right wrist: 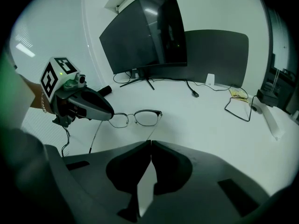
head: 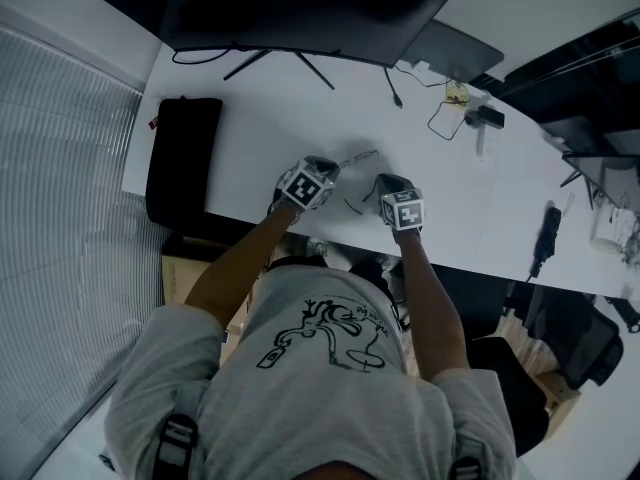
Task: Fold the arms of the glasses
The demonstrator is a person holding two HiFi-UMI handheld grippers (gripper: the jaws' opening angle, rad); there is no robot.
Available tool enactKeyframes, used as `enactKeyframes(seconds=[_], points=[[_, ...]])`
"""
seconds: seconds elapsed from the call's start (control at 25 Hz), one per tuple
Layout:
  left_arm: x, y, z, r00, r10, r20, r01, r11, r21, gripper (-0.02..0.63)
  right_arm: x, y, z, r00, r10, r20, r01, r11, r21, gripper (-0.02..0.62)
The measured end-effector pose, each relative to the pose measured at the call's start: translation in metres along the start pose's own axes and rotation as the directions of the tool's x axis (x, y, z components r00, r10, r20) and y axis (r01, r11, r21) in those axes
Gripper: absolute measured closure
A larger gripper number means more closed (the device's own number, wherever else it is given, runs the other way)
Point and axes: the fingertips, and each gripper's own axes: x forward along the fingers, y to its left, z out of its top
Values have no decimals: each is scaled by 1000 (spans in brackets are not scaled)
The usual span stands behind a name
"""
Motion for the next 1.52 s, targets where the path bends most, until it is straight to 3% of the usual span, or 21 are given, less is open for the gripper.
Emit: enactKeyframes(seconds=[0.4, 0.64, 1.52], points=[[-2, -6, -5, 1000, 24, -12, -24, 999, 35, 569, -1, 9, -4, 1000, 14, -5, -14, 1000, 0, 584], [0, -23, -5, 1000, -23, -13, 24, 999, 38, 569, -4, 13, -4, 1000, 11, -6, -11, 1000, 5, 584], [-10, -45, -13, 999, -48, -10, 49, 997, 59, 569, -12, 29, -6, 1000, 0, 4, 0, 1000, 0, 584]])
